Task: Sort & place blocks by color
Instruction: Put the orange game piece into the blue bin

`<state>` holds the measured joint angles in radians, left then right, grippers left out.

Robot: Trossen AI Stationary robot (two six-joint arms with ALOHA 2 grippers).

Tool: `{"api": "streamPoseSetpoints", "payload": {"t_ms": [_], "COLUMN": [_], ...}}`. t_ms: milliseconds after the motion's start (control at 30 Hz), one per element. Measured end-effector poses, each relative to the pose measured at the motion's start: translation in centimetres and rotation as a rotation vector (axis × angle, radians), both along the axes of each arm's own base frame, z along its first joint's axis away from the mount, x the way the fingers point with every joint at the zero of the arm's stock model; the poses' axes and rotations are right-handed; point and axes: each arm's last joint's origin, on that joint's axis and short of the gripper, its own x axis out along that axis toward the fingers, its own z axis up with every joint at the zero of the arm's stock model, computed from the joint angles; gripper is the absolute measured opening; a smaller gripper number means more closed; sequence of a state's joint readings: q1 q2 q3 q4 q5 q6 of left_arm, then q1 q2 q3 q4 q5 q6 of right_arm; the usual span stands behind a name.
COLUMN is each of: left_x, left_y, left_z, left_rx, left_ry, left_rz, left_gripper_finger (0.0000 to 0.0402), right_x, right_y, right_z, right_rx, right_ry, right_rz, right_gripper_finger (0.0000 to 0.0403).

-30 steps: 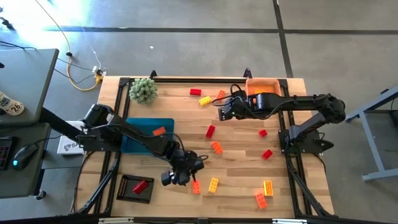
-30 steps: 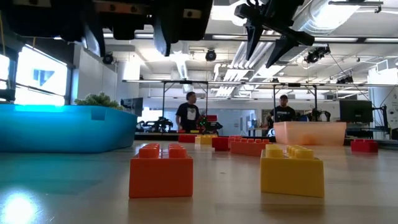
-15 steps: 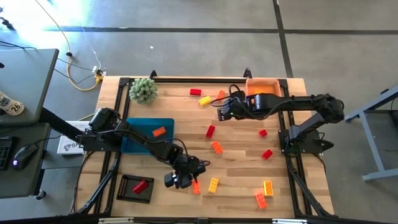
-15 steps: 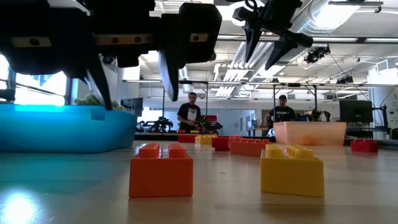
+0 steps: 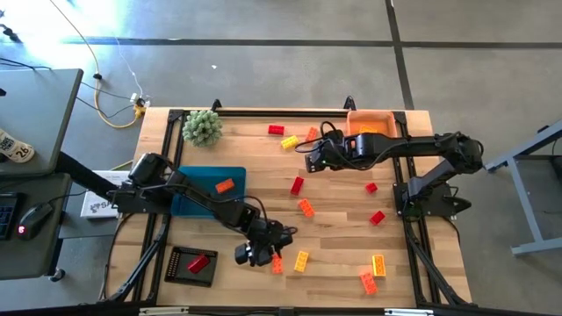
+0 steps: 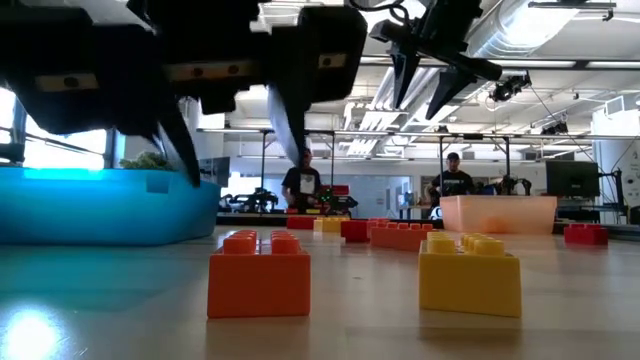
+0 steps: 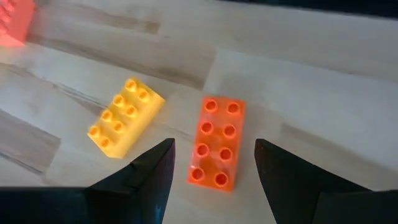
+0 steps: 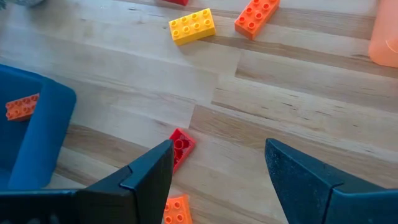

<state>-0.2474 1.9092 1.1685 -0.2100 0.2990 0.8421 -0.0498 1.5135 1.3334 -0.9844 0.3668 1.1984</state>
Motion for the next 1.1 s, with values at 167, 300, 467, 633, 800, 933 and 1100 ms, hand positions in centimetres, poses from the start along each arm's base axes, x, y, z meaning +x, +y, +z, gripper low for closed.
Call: {"api": "streamPoseSetpoints", "payload": {"t_ms": [167, 300, 467, 633, 800, 933, 1100], "left_x": [0.1, 0.3, 0.5, 0.5, 0.7, 0.8, 0.8], "left_y": [0.0, 0.0, 0.0, 0.0, -0.1, -0.1, 0.1], "left_z": [-0.6, -1.1, -1.0, -1.2, -3.0, -3.7, -3.7], "left_rx": [0.005, 0.011, 0.014, 0.023, 0.051, 0.065, 0.049], "left_ry": [0.004, 0.01, -0.015, -0.015, 0.024, 0.039, 0.046], "left_rz": [-0.005, -0.002, 0.002, -0.009, 0.0, 0.028, 0.031], "left_gripper_finger": [0.0211, 0.0211, 0.0211, 0.0211, 0.0211, 0.0211, 0.0211], "right_x": [0.0, 0.0, 0.0, 0.1, 0.1, 0.1, 0.1], "right_y": [0.0, 0.0, 0.0, 0.0, 0.0, 0.0, 0.0], "right_z": [0.0, 0.0, 0.0, 0.0, 0.0, 0.0, 0.0], "right_rx": [0.001, 0.001, 0.002, 0.002, 0.002, 0.006, 0.007], "right_ry": [-0.002, -0.003, -0.005, -0.006, -0.007, -0.009, -0.009], "right_rz": [0.002, 0.002, 0.002, 0.002, 0.002, 0.004, 0.005], "right_gripper_finger": [0.0238, 0.0238, 0.0238, 0.0238, 0.0238, 0.0238, 0.0238]}}
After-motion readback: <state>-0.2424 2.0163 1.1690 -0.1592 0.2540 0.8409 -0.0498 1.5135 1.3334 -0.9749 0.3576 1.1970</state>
